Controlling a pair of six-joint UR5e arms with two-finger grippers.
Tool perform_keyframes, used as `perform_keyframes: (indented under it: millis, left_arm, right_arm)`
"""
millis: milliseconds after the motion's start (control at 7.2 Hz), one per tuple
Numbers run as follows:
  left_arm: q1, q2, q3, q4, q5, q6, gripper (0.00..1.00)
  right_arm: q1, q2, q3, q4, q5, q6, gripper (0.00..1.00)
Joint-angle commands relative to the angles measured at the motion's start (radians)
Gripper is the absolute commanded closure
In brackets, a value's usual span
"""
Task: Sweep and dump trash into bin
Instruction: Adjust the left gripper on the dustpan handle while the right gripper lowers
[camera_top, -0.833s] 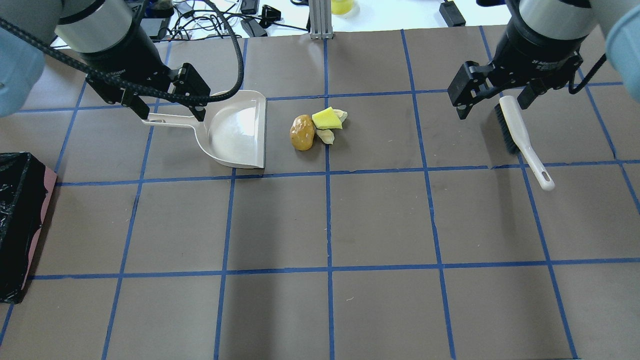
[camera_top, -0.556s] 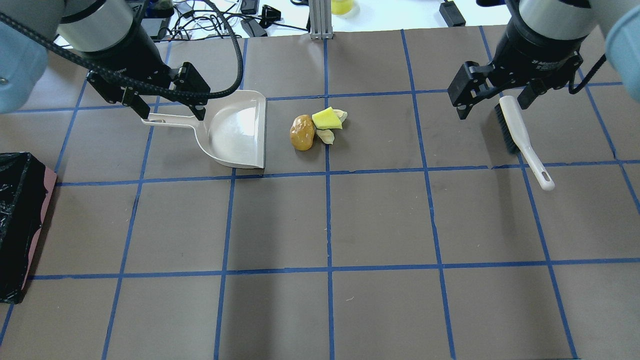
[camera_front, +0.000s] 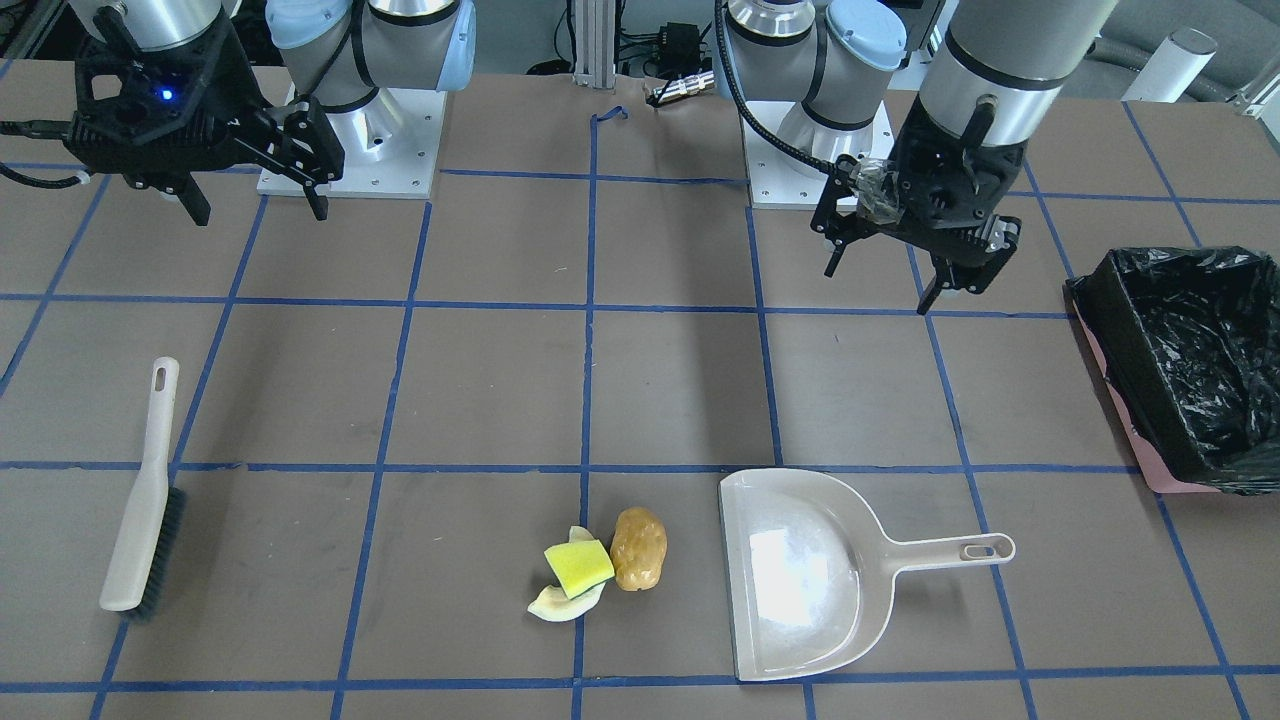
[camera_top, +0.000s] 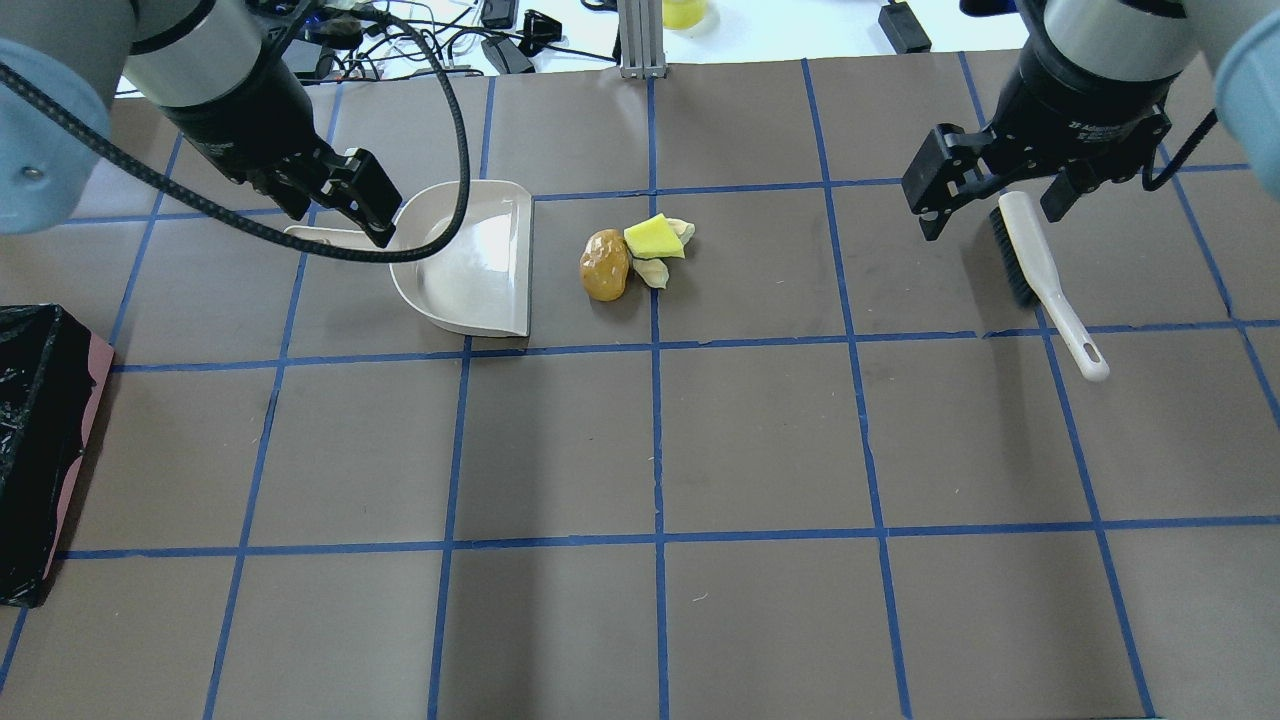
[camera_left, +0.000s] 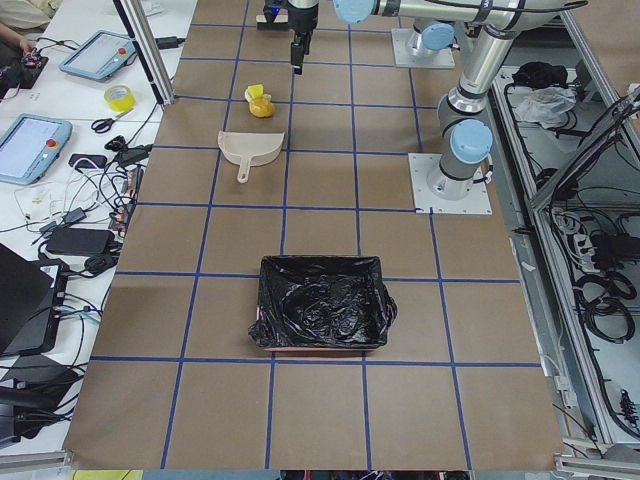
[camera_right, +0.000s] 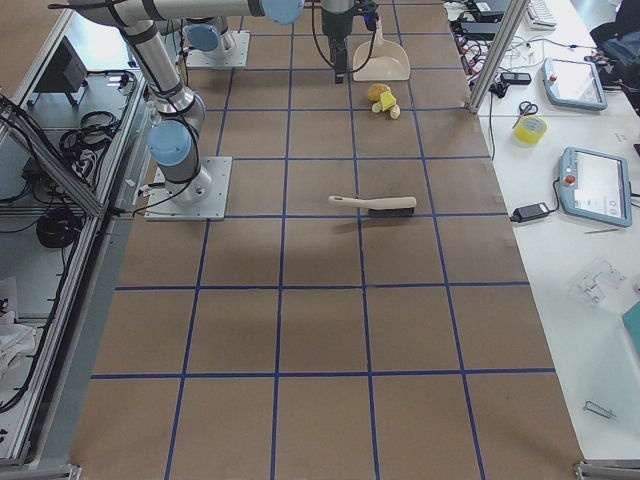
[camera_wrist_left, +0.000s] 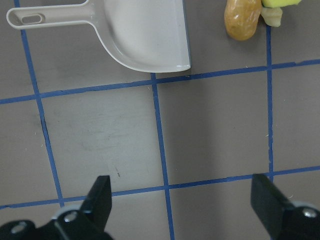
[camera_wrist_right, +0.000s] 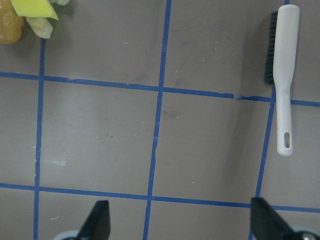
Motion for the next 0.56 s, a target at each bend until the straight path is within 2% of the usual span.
perform_keyframes:
  millis: [0, 139, 278, 417]
  left_arm:
    - [0.067, -0.047, -0.008, 0.027, -0.01, 0.409, 0.0]
    - [0.071, -0.118, -0.016, 0.057, -0.008, 0.697, 0.0]
    - [0.075, -0.184, 0.007, 0.135, 0.0, 0.939, 0.0]
    - [0.094, -0.244, 0.021, 0.148, 0.021, 1.091, 0.0]
  right_arm:
    - [-0.058, 0.068, 0.007, 0.003, -0.005, -0.017, 0.0]
    - [-0.122, 0.123, 0.012, -0.005, -0.005, -0.145, 0.0]
    - [-0.196, 0.18, 0.013, -0.057, -0.005, -0.181, 0.0]
    - [-0.253, 0.245, 0.025, -0.123, -0.035, -0.279, 0.01]
